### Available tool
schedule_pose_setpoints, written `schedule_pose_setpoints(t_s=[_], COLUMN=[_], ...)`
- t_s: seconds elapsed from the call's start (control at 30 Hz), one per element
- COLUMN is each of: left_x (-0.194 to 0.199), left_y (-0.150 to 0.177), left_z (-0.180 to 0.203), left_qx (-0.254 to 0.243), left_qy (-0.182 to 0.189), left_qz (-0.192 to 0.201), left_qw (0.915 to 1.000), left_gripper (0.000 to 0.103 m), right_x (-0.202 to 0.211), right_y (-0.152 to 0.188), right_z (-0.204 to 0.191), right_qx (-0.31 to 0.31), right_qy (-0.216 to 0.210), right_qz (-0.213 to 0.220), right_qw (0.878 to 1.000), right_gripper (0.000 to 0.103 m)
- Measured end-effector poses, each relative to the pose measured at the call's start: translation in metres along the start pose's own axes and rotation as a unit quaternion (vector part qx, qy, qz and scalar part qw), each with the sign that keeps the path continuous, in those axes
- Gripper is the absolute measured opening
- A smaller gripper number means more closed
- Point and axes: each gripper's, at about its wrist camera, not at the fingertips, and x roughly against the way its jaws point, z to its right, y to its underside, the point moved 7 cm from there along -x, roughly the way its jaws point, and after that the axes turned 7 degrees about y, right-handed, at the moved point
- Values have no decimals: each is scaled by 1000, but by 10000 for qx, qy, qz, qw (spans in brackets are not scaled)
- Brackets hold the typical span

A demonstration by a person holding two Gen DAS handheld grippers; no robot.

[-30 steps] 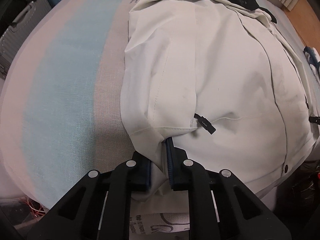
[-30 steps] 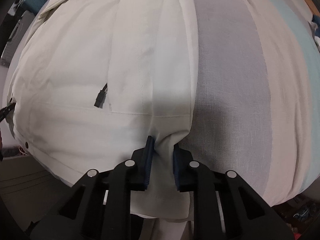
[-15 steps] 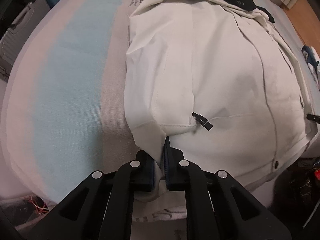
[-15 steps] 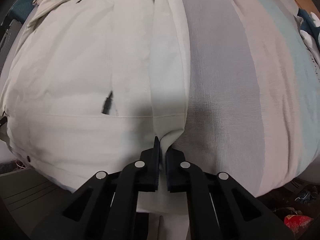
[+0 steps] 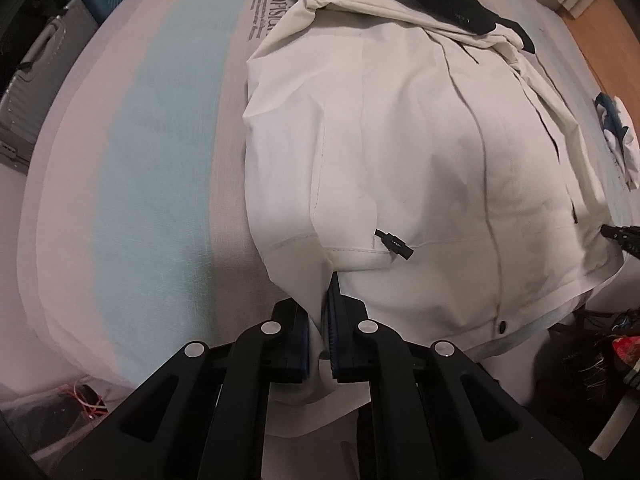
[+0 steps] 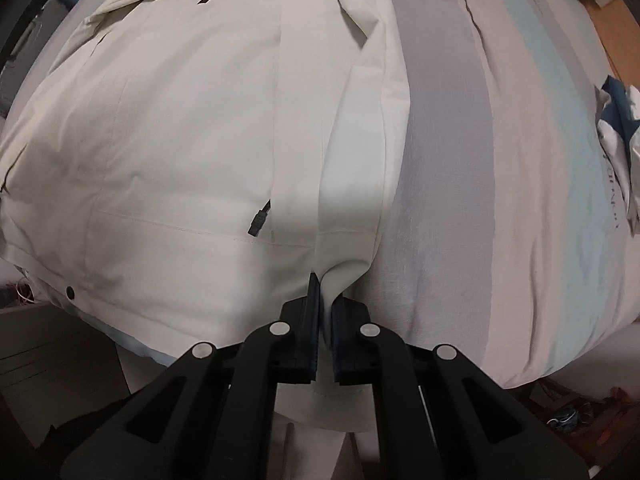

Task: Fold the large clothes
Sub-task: 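Lift the hem with both grippers and carry it toward the black hood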

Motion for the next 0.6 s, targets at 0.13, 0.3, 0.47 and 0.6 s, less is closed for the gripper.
schedule_pose_setpoints(t_s=[0.13, 0.3, 0.47, 0.6], left_x=[14, 28, 36, 54], left_y=[-4, -16, -31, -43], left_z=[8, 22, 29, 33], left_qx=[23, 59, 130, 192], left_qy=[-113, -293, -372, -404], left_qz=[-141, -312, -309, -199], left_qw=[9998, 9991, 9987, 9988], left_gripper=[6, 6, 5, 5], right_x=[-1, 1, 16, 31], right_y=[6, 6, -6, -19], right_z=[6, 24, 33, 39], right_qx=[-34, -43, -16, -46], right_qy=[-228, -464, -577, -696], right_qz=[-84, -210, -170, -150], right_qw=[9997, 9987, 9982, 9975], right_gripper=[4, 4, 4, 4])
